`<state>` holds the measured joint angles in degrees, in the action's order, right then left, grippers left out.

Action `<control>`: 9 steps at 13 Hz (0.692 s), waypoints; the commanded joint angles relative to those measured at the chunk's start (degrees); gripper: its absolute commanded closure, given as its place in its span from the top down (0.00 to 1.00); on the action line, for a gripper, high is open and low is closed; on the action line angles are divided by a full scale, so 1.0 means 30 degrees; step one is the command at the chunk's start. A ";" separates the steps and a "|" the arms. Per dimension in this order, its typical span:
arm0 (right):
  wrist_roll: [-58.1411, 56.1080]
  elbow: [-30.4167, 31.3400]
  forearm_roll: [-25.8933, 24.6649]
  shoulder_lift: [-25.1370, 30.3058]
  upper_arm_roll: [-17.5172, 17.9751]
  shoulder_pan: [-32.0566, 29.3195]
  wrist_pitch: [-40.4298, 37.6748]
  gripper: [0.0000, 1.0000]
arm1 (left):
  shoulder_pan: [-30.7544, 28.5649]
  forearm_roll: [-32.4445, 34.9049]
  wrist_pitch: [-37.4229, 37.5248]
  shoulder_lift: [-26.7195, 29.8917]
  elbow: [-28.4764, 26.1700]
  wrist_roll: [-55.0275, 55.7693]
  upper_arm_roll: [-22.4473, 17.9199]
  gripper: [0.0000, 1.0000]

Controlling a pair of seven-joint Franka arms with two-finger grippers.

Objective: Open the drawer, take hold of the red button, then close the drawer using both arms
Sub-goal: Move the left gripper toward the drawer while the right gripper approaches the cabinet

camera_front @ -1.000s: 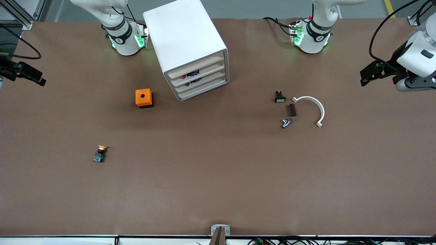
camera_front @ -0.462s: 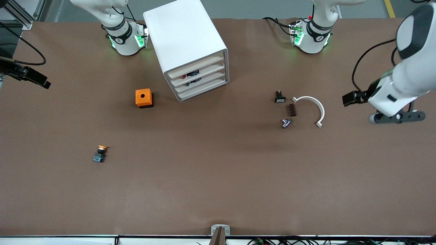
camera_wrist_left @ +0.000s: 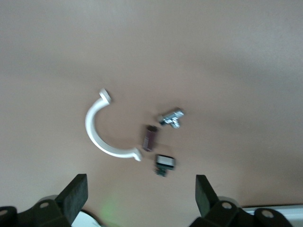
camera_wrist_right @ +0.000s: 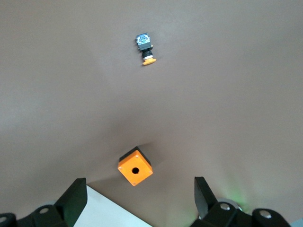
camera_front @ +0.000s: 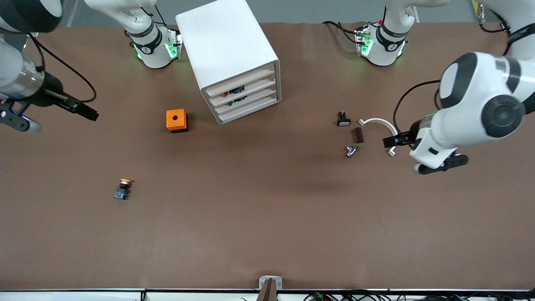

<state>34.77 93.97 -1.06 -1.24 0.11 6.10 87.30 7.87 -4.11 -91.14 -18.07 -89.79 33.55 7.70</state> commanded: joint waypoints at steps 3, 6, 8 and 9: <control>0.5741 -0.0153 0.0296 -0.1723 -0.0126 0.2269 0.1219 1.00 | 0.2438 -0.2232 -0.0060 -0.3637 0.1155 0.8692 0.0098 1.00; 0.7711 -0.0124 0.0297 -0.2574 -0.0126 0.3296 0.1689 1.00 | 0.3700 -0.3517 -0.0060 -0.5749 0.2270 1.3817 0.0098 1.00; 0.8943 -0.0153 0.0267 -0.3131 -0.0126 0.4028 0.1925 1.00 | 0.4111 -0.4981 -0.0060 -0.6309 0.2274 1.7479 0.0098 1.00; 0.9499 -0.0124 0.0267 -0.3510 -0.0155 0.4321 0.2100 1.00 | 0.4548 -0.5539 -0.0060 -0.6573 0.2274 1.9063 0.0098 1.00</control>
<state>59.93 94.15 -0.73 -10.22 0.26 17.29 93.09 20.10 -17.89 -92.40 -36.13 -85.00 82.69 8.22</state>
